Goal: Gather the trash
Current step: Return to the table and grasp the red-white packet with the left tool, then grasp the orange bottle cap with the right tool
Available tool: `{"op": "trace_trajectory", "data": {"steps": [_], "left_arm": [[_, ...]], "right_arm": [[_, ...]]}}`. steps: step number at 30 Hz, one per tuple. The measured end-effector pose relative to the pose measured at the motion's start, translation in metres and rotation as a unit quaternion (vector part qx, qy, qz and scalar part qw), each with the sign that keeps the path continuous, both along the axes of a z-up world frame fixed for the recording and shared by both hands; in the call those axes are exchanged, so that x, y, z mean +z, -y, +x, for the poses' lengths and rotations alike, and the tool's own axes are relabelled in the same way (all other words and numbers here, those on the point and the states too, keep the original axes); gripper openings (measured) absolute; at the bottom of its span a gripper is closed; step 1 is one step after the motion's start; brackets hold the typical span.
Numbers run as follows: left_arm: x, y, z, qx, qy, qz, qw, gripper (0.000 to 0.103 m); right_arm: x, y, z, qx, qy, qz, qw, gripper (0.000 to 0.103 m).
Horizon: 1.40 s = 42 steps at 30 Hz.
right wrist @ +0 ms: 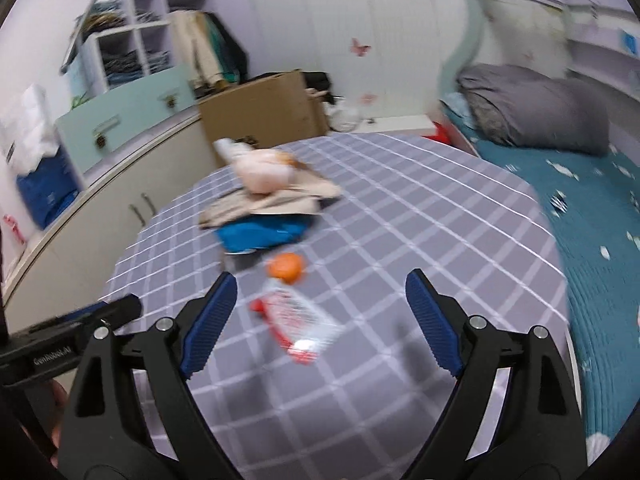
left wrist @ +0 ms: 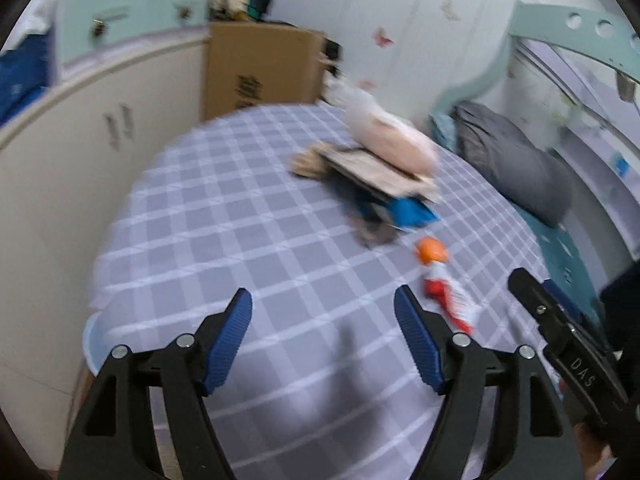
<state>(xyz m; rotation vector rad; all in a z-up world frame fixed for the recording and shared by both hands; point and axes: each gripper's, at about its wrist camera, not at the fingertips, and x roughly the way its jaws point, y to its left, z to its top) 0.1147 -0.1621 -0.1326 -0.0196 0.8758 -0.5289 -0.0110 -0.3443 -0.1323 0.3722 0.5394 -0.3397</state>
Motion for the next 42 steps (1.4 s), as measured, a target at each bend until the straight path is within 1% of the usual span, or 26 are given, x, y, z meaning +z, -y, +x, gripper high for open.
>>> {"op": "trace_trajectory", "data": {"steps": [2,4,8,10,11,12,13,14,16,17,18,19,22,25,26,28,30,33,36,38,39,40,42], "left_arm": [[-0.006,0.020,-0.003,-0.005,-0.008,-0.006,0.9999,0.072],[-0.011,0.042,-0.007,-0.023,-0.013,-0.006,0.9996,0.072],[-0.018,0.078,-0.014,-0.041,0.002,0.023,0.9989,0.072],[-0.024,0.091,-0.014,-0.049,0.001,0.039,0.9980,0.072],[-0.027,0.097,-0.013,-0.051,-0.004,0.044,0.9977,0.070],[-0.029,0.097,-0.012,-0.053,-0.008,0.047,0.9974,0.064],[-0.031,0.100,-0.011,-0.056,-0.013,0.050,0.9971,0.062],[-0.031,0.101,-0.011,-0.054,-0.009,0.051,0.9972,0.060],[-0.032,0.106,-0.009,-0.057,0.001,0.062,0.9965,0.047],[-0.032,0.108,-0.009,-0.056,0.005,0.067,0.9962,0.043],[-0.033,0.108,-0.008,-0.058,0.006,0.067,0.9961,0.031],[-0.033,0.108,-0.008,-0.068,0.002,0.059,0.9960,0.022],[-0.032,0.104,-0.011,-0.080,0.004,0.048,0.9956,0.016],[-0.030,0.094,-0.007,-0.078,-0.010,0.032,0.9964,0.013],[-0.027,0.086,-0.006,-0.072,-0.010,0.024,0.9971,0.012],[-0.023,0.072,-0.002,-0.056,-0.005,0.020,0.9982,0.012],[-0.015,0.055,0.000,-0.038,0.007,0.016,0.9991,0.012],[-0.004,0.034,0.005,-0.011,0.037,0.031,0.9988,0.012],[0.002,0.017,0.012,0.009,0.045,0.038,0.9982,0.012],[0.004,0.006,0.016,0.016,0.048,0.036,0.9981,0.012],[0.005,0.000,0.017,0.021,0.050,0.036,0.9979,0.012],[0.006,-0.006,0.019,0.027,0.051,0.037,0.9976,0.012],[0.006,-0.013,0.024,0.034,0.050,0.036,0.9975,0.012]], "right_arm": [[-0.003,0.013,-0.011,-0.015,0.005,0.007,1.000,0.085],[-0.004,0.020,-0.017,-0.025,0.006,0.011,1.000,0.085],[-0.009,0.037,-0.028,-0.038,0.005,0.021,0.999,0.085],[-0.013,0.044,-0.032,-0.043,0.002,0.028,0.999,0.085],[-0.014,0.046,-0.032,-0.044,-0.001,0.030,0.999,0.085],[-0.015,0.048,-0.033,-0.045,-0.001,0.032,0.998,0.085],[-0.016,0.050,-0.035,-0.047,-0.002,0.033,0.998,0.085],[-0.016,0.051,-0.035,-0.050,-0.002,0.033,0.998,0.085],[-0.017,0.053,-0.036,-0.051,-0.001,0.035,0.998,0.085],[-0.017,0.054,-0.036,-0.052,0.000,0.036,0.998,0.085],[-0.017,0.055,-0.036,-0.052,0.000,0.037,0.998,0.085],[-0.017,0.055,-0.034,-0.050,-0.001,0.037,0.998,0.085],[-0.017,0.053,-0.029,-0.044,-0.005,0.036,0.998,0.085],[-0.015,0.047,-0.023,-0.031,-0.009,0.030,0.999,0.085],[-0.014,0.044,-0.019,-0.025,-0.014,0.024,0.999,0.085],[-0.013,0.038,-0.009,-0.012,-0.028,0.016,0.999,0.085],[-0.012,0.034,0.001,0.000,-0.041,0.012,0.999,0.085],[-0.008,0.020,0.024,0.035,-0.063,-0.008,0.997,0.085],[-0.009,0.006,0.044,0.082,-0.072,-0.004,0.994,0.085],[-0.012,-0.002,0.058,0.102,-0.085,-0.011,0.991,0.084],[-0.015,-0.006,0.065,0.111,-0.095,-0.012,0.989,0.079],[-0.018,-0.008,0.072,0.120,-0.105,-0.008,0.987,0.069],[-0.022,-0.012,0.085,0.132,-0.123,-0.006,0.984,0.060]]}}
